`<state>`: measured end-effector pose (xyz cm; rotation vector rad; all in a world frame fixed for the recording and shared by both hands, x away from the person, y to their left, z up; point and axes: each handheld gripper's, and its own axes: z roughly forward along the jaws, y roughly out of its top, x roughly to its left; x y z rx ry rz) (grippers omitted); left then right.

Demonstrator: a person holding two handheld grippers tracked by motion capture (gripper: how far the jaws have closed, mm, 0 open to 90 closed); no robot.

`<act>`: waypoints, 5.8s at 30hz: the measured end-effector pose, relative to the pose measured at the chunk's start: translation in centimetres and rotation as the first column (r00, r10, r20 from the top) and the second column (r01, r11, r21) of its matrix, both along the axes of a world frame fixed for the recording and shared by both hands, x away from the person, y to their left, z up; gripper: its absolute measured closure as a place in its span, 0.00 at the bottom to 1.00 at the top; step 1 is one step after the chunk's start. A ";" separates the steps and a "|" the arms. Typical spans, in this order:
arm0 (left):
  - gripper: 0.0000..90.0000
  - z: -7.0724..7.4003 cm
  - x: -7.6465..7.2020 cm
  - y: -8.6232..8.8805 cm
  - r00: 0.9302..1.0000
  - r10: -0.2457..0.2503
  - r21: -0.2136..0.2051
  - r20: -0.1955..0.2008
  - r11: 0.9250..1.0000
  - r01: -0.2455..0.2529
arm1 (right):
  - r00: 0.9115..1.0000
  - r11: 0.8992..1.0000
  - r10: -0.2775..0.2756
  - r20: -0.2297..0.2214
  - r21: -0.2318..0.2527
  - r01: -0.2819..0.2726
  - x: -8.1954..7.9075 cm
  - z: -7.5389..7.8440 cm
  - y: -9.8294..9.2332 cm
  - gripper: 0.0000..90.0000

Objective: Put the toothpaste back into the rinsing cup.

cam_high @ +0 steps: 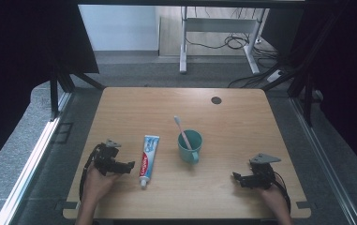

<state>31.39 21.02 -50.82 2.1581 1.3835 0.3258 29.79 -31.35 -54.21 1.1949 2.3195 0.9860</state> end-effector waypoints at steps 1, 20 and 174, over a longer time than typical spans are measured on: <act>0.00 0.0 0.0 0.0 1.000 0.000 0.000 0.000 1.000 0.000 | 1.000 1.000 0.000 0.000 0.000 0.000 0.0 0.0 0.0 0.08; 0.00 1.6 3.0 -2.6 0.982 -0.050 0.035 -0.184 0.998 0.058 | 1.000 1.000 -0.004 0.002 -0.002 0.004 0.0 0.0 0.0 0.08; 0.61 0.8 6.1 -13.1 0.823 -0.304 0.264 -0.480 0.844 0.466 | 1.000 1.000 -0.004 0.002 -0.006 0.004 0.0 0.0 0.0 0.08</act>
